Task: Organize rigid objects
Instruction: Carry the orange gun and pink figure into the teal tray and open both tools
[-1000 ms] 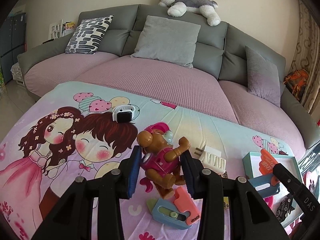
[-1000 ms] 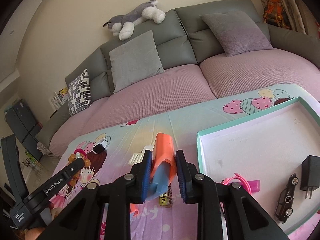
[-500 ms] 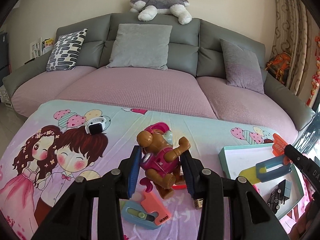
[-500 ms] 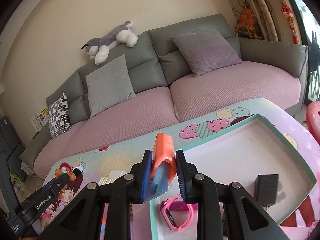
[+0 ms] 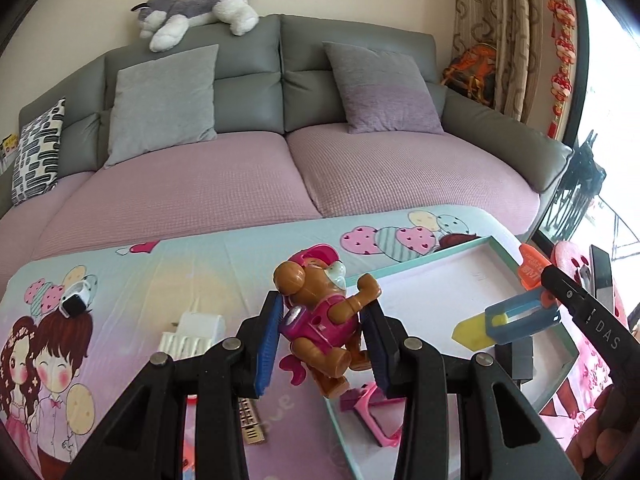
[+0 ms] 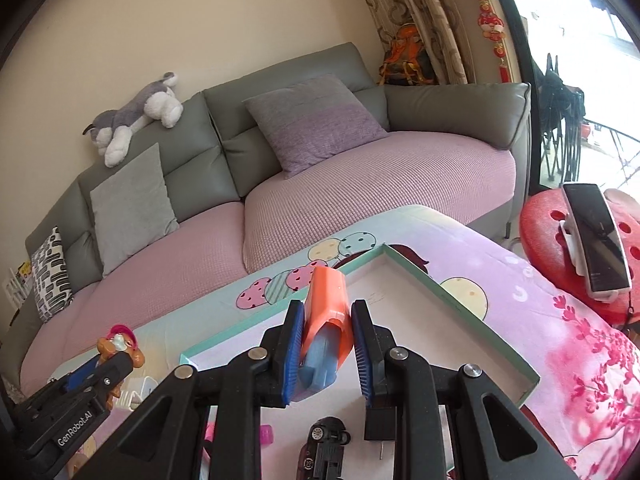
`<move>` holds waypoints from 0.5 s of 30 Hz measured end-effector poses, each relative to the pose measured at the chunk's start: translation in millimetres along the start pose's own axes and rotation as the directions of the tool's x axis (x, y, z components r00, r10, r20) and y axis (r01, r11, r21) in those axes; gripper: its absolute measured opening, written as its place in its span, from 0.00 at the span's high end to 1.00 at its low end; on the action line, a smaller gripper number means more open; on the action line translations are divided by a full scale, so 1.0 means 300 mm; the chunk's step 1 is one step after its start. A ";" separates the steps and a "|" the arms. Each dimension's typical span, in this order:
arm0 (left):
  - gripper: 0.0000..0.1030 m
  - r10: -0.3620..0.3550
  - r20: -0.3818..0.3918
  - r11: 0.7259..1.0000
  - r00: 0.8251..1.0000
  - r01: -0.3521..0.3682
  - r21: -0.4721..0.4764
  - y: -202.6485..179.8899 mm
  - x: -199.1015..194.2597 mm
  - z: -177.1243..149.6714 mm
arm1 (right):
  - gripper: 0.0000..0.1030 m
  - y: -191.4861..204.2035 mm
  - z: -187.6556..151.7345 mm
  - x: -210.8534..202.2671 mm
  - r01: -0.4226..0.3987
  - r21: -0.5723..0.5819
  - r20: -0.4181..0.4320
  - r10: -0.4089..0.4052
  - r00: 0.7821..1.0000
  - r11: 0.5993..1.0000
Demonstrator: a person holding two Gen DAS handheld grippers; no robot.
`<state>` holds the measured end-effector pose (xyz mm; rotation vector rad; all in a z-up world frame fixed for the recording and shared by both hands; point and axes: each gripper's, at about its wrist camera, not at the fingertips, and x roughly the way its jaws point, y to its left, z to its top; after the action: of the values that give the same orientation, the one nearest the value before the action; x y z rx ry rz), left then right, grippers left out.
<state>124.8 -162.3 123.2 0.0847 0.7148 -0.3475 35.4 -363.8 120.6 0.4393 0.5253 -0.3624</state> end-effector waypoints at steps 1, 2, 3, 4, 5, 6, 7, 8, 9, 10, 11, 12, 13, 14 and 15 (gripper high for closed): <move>0.60 -0.010 -0.010 1.000 1.000 0.010 0.011 -0.021 0.021 0.004 | 0.75 -0.007 0.000 0.004 0.004 0.003 -0.003 -0.004 1.000 1.000; 0.60 -0.016 -0.021 1.000 1.000 0.016 0.021 -0.041 0.042 0.007 | 0.75 -0.012 0.000 0.009 0.007 0.004 -0.005 -0.007 1.000 1.000; 0.60 -0.018 -0.030 0.999 0.999 0.019 0.033 -0.059 0.063 0.007 | 0.75 -0.014 -0.002 0.013 0.007 0.004 -0.008 -0.007 1.000 1.000; 0.60 -0.017 -0.038 0.999 0.999 0.019 0.043 -0.074 0.082 0.007 | 0.75 -0.016 -0.003 0.017 0.008 0.003 -0.010 -0.008 1.000 1.000; 0.60 -0.017 -0.044 0.999 0.999 0.019 0.051 -0.088 0.098 0.005 | 0.75 -0.017 -0.005 0.020 0.009 -0.001 -0.014 -0.009 1.000 1.000; 0.60 -0.017 -0.049 0.998 0.999 0.020 0.057 -0.100 0.114 0.002 | 0.75 -0.013 -0.011 0.027 0.010 -0.005 -0.022 -0.010 1.000 1.000; 0.60 -0.017 -0.055 0.998 0.998 0.020 0.060 -0.108 0.129 -0.003 | 0.75 -0.012 -0.014 0.035 0.013 -0.010 -0.031 -0.013 0.999 1.000; 0.60 -0.016 -0.061 0.998 0.998 0.020 0.060 -0.114 0.143 -0.009 | 0.75 -0.011 -0.018 0.043 0.018 -0.016 -0.042 -0.018 0.999 1.000; 0.60 -0.015 -0.066 0.998 0.998 0.019 0.059 -0.118 0.153 -0.017 | 0.75 -0.008 -0.025 0.051 0.021 -0.021 -0.052 -0.022 0.998 1.000; 0.60 -0.015 -0.071 0.998 0.997 0.019 0.055 -0.118 0.161 -0.028 | 0.75 -0.007 -0.028 0.056 0.023 -0.025 -0.060 -0.024 0.998 0.999; 0.60 -0.016 -0.075 0.999 0.997 0.019 0.048 -0.116 0.170 -0.038 | 0.75 -0.004 -0.031 0.061 0.023 -0.027 -0.066 -0.025 0.997 0.999; 0.60 -0.017 -0.080 0.999 0.997 0.020 0.038 -0.116 0.177 -0.047 | 0.75 -0.005 -0.033 0.064 0.022 -0.028 -0.071 -0.024 0.997 0.999; 0.60 -0.019 -0.085 0.999 0.996 0.021 0.030 -0.113 0.183 -0.055 | 0.75 -0.004 -0.033 0.066 0.021 -0.031 -0.074 -0.024 0.997 0.999; 0.60 -0.021 -0.090 0.999 0.996 0.024 0.025 -0.113 0.188 -0.064 | 0.75 -0.002 -0.033 0.068 0.024 -0.035 -0.077 -0.027 0.997 0.999; 0.60 -0.022 -0.093 0.999 0.995 0.024 0.021 -0.114 0.190 -0.071 | 0.75 0.000 -0.034 0.070 0.027 -0.040 -0.081 -0.031 0.996 0.999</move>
<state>139.7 -206.2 71.2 0.1142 0.8042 -0.3756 48.3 -363.2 101.1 0.4103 0.6176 -0.3627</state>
